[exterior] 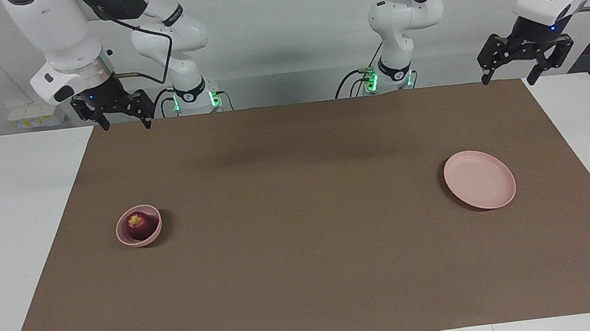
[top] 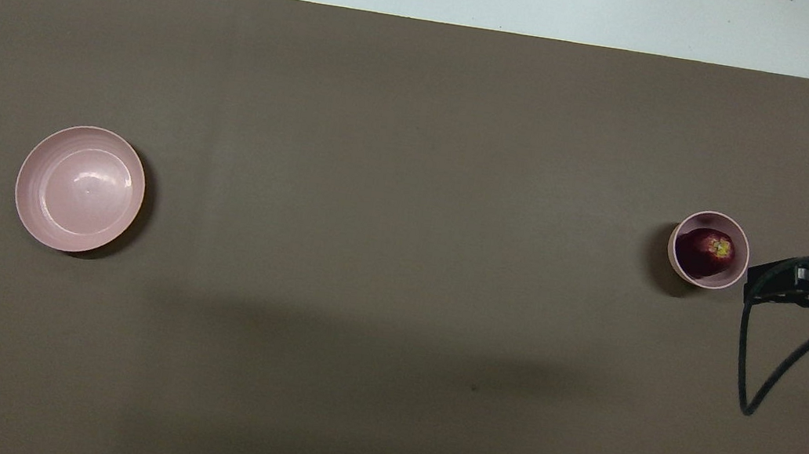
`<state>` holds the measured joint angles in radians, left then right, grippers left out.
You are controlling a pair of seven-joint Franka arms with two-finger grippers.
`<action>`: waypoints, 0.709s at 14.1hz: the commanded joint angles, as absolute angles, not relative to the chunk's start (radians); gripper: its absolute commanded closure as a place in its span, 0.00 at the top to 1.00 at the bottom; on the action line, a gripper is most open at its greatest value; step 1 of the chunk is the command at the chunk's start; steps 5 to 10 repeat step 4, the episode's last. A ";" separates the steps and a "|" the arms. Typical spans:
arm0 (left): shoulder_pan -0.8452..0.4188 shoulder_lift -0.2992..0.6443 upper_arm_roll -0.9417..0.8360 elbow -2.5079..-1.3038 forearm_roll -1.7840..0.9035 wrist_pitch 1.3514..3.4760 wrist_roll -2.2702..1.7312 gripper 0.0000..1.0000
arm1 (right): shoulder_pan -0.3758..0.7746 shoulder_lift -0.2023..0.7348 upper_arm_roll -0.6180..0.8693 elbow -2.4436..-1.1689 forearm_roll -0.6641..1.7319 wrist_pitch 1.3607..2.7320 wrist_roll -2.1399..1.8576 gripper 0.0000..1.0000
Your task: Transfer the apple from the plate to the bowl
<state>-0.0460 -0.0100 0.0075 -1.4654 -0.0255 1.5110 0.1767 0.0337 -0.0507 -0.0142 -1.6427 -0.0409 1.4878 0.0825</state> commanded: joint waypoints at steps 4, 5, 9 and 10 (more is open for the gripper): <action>-0.052 -0.011 0.006 -1.448 -0.026 1.486 0.176 1.00 | 0.035 -0.044 -0.023 -1.605 -0.011 1.470 0.055 1.00; -0.052 -0.011 0.006 -1.448 -0.026 1.486 0.176 1.00 | 0.035 -0.044 -0.023 -1.605 -0.011 1.470 0.055 1.00; -0.052 -0.011 0.006 -1.448 -0.026 1.486 0.176 1.00 | 0.035 -0.044 -0.023 -1.605 -0.011 1.470 0.055 1.00; -0.052 -0.011 0.006 -1.448 -0.026 1.486 0.176 1.00 | 0.035 -0.044 -0.023 -1.605 -0.011 1.470 0.055 1.00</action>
